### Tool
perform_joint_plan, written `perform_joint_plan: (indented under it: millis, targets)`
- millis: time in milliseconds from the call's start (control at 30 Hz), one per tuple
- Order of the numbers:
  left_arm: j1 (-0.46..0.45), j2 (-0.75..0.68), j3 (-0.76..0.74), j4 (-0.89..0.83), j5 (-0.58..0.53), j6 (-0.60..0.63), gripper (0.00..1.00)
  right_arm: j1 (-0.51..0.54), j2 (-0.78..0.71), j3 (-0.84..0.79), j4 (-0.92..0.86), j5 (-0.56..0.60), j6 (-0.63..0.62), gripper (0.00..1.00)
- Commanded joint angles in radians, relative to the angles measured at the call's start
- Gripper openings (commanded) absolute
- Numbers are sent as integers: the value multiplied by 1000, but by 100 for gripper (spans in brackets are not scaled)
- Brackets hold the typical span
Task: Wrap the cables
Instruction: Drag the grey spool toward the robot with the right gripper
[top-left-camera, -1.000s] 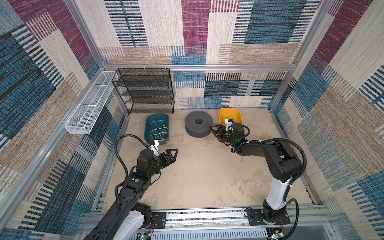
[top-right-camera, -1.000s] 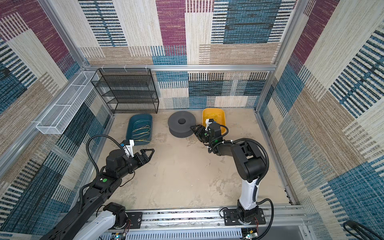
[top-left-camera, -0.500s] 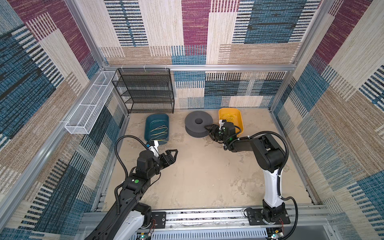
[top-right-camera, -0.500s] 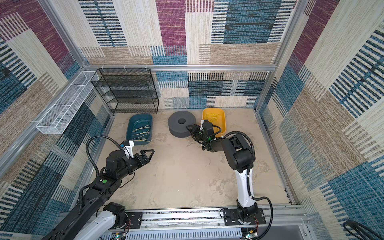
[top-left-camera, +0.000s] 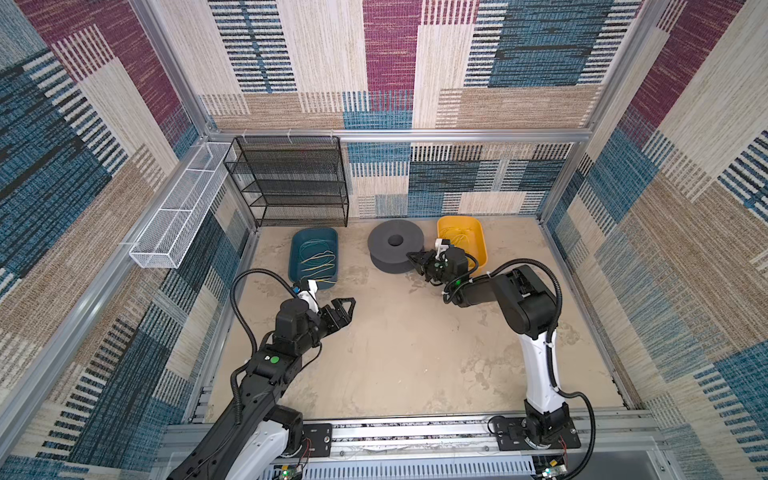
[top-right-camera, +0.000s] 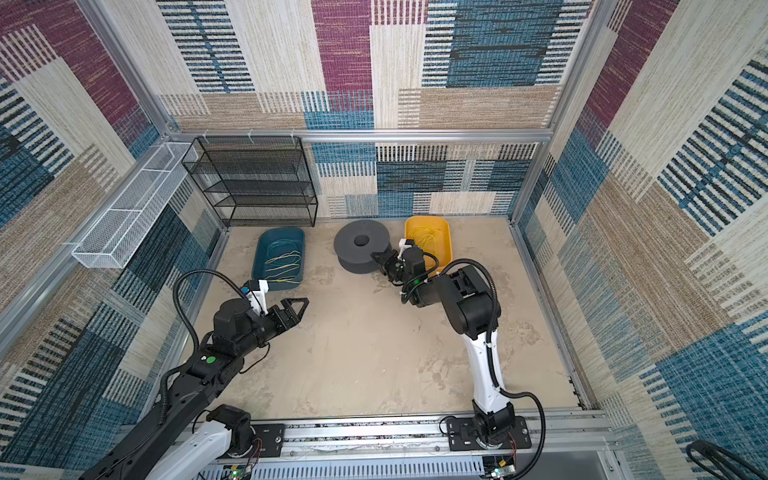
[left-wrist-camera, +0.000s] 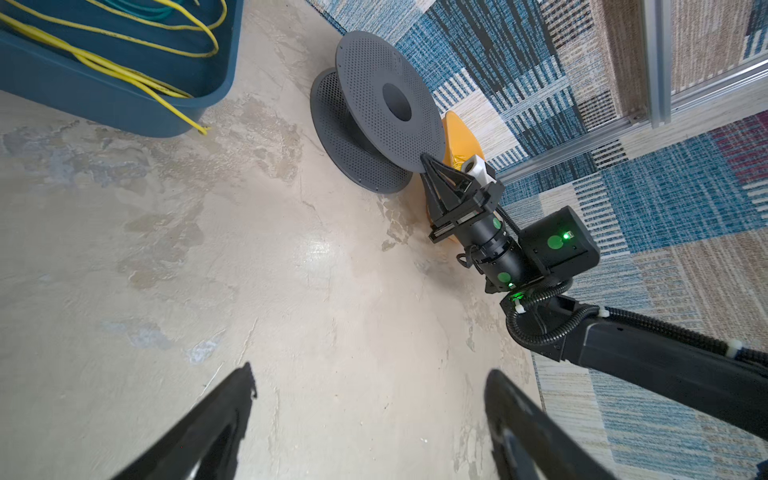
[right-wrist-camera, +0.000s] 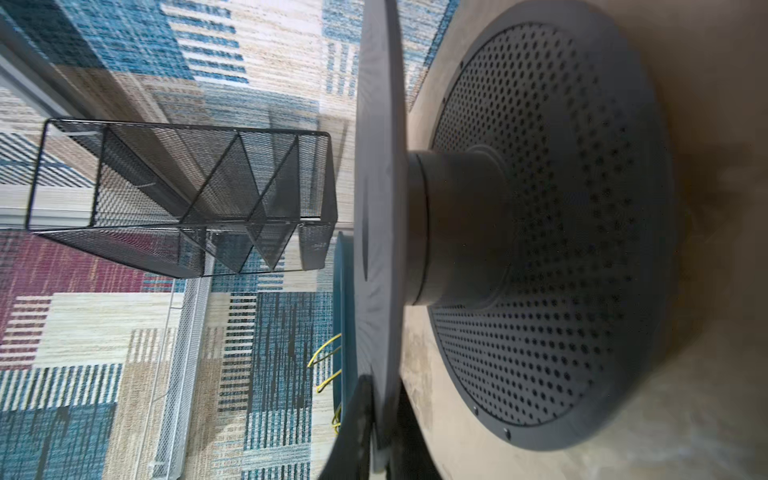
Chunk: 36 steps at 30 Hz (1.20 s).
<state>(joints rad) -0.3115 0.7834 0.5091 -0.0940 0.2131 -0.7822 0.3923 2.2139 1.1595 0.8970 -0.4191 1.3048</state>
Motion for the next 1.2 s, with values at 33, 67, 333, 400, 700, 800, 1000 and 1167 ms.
perform_joint_plan:
  millis: [33, 67, 333, 400, 700, 800, 1000, 1167]
  targets:
    - [0, -4, 25, -9, -7, 27, 89, 3, -7, -25, 96, -23, 15, 3]
    - [1, -8, 26, -15, -9, 26, 89, 4, -16, -36, 104, -31, 21, 0]
    - [1, -10, 112, -54, -99, 93, 98, 12, -204, -279, 249, -96, 74, 0]
    - [1, 31, 180, -89, -146, 135, 100, 17, -266, -359, 270, -114, 64, 0]
    - [5, 251, 361, -190, -206, 253, 88, 90, -502, -763, 365, -147, 61, 0]
    - [8, 278, 367, -199, -235, 261, 84, 133, -575, -891, 383, -139, 61, 0]
    - [11, 277, 351, -187, -240, 274, 84, 167, -790, -1110, 310, -106, 51, 0]
    - [11, 298, 339, -176, -216, 270, 84, 177, -1089, -1198, 15, -53, 7, 0]
